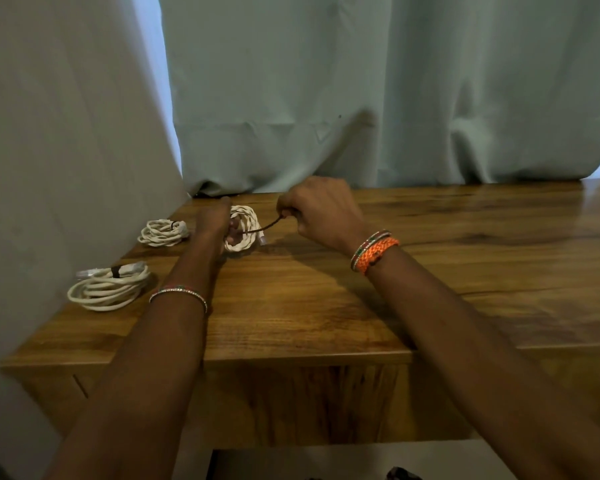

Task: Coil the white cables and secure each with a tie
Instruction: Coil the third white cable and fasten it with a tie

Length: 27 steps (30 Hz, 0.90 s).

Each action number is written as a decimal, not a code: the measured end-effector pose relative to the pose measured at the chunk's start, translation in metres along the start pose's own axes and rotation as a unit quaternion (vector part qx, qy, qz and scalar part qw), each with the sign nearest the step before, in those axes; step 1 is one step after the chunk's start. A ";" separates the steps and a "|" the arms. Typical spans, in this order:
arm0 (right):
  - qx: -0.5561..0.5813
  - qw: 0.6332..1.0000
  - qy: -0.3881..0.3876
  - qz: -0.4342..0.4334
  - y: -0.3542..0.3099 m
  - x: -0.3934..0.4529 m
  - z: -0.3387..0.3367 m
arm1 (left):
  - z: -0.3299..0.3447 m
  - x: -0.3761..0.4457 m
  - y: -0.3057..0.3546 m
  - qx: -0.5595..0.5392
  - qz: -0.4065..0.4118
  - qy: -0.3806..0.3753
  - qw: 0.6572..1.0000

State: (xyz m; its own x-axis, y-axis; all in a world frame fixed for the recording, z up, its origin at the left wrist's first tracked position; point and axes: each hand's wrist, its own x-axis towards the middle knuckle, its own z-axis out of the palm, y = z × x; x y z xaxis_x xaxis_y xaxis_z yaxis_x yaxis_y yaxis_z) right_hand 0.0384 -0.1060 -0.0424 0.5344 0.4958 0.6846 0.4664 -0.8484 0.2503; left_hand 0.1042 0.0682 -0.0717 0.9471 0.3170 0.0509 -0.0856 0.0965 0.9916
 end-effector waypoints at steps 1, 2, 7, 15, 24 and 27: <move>-0.009 1.000 -0.002 -0.015 -0.003 0.000 0.002 | 0.003 -0.004 0.001 0.014 0.011 0.009 1.000; -0.024 0.999 -0.005 -0.030 -0.006 0.000 0.004 | 0.005 -0.008 0.001 0.032 0.024 0.018 0.999; -0.099 0.994 -0.001 -0.047 -0.025 -0.001 0.007 | 0.008 -0.012 0.004 0.098 0.078 0.056 0.990; -0.058 0.994 0.063 -0.071 -0.037 -0.002 0.008 | 0.002 -0.016 0.014 0.181 0.124 0.182 0.959; -0.054 0.982 0.162 -0.078 -0.044 -0.008 0.013 | 0.009 -0.029 0.016 0.242 0.173 0.190 0.936; -0.051 0.979 0.173 -0.100 -0.048 -0.012 0.022 | 0.007 -0.027 0.016 0.208 0.170 0.190 0.944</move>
State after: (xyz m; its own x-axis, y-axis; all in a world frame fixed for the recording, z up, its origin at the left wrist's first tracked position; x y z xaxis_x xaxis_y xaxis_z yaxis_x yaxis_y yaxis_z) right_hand 0.0248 -0.0668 -0.0772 0.1613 0.5771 0.8006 0.4550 -0.7633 0.4586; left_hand 0.0792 0.0542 -0.0564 0.7004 0.5867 0.4066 -0.1602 -0.4258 0.8905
